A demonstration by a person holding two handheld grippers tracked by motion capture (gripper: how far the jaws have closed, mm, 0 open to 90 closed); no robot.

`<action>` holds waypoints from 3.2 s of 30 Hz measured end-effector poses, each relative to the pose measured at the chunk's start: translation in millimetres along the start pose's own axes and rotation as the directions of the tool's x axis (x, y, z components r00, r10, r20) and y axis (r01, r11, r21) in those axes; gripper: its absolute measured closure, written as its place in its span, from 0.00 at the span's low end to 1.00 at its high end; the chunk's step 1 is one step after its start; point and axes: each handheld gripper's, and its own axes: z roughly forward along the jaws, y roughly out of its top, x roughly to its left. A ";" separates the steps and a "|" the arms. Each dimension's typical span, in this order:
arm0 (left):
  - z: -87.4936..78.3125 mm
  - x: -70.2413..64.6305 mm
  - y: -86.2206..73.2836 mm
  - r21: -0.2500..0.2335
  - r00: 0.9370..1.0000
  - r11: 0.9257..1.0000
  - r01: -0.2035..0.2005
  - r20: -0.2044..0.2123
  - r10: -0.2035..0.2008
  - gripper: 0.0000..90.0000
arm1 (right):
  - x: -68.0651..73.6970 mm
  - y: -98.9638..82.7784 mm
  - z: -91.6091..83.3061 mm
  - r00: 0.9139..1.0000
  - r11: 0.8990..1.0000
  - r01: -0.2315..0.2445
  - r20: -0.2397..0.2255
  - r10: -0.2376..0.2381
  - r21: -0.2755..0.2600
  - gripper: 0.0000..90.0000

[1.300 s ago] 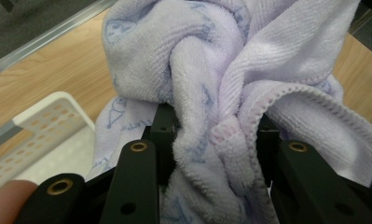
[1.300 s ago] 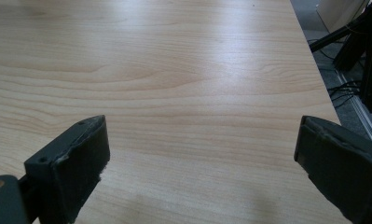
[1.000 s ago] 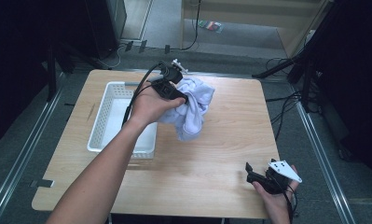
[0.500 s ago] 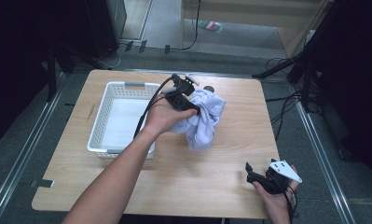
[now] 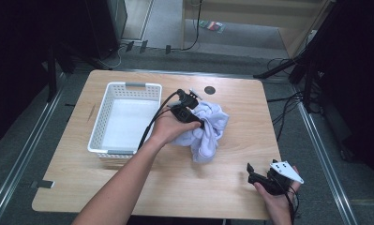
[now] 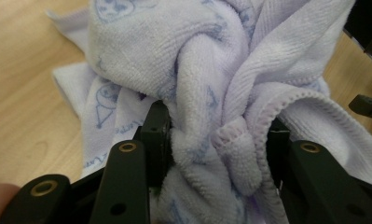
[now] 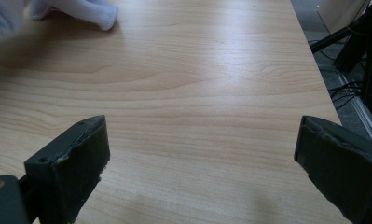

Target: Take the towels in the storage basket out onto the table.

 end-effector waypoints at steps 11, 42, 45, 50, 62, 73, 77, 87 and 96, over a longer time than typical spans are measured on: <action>9.0 0.0 -7.5 0.014 0.999 0.999 0.043 0.019 -0.043 0.00 | 0.2 0.0 0.5 1.000 1.000 0.002 0.001 -0.002 0.000 0.04; -81.4 30.5 -50.3 -0.209 0.991 0.977 0.032 -0.119 -0.058 0.00 | 0.5 0.3 1.0 1.000 1.000 0.001 0.008 -0.002 0.004 0.04; -90.1 38.9 -61.6 -0.231 0.988 0.971 0.055 -0.129 -0.086 0.00 | 0.5 0.3 1.2 1.000 1.000 0.004 0.008 -0.004 0.005 0.04; -101.5 45.8 -74.7 -0.254 0.987 0.965 0.065 -0.127 -0.100 0.00 | 0.5 0.3 1.2 1.000 1.000 0.002 0.009 -0.002 0.005 0.04; -130.7 55.3 -114.8 -0.305 0.971 0.950 0.067 -0.200 -0.133 0.00 | 0.4 0.4 1.5 1.000 1.000 0.002 0.014 -0.002 0.009 0.04; -150.7 59.9 -161.5 -0.407 0.945 0.912 0.054 -0.274 -0.178 0.00 | 0.5 0.3 1.2 1.000 1.000 -0.002 0.017 0.002 0.010 0.04; -155.1 60.6 -178.2 -0.440 0.937 0.896 0.051 -0.290 -0.196 0.00 | 0.5 0.3 1.3 1.000 1.000 0.000 0.018 0.000 0.012 0.04; -165.2 67.7 -225.9 -0.498 0.914 0.865 0.062 -0.320 -0.251 0.00 | 0.5 0.4 1.5 1.000 1.000 -0.003 0.022 0.003 0.014 0.04; -173.5 81.8 -271.5 -0.562 0.894 0.822 0.093 -0.316 -0.317 0.00 | 0.7 0.3 1.5 1.000 1.000 -0.001 0.027 0.001 0.019 0.04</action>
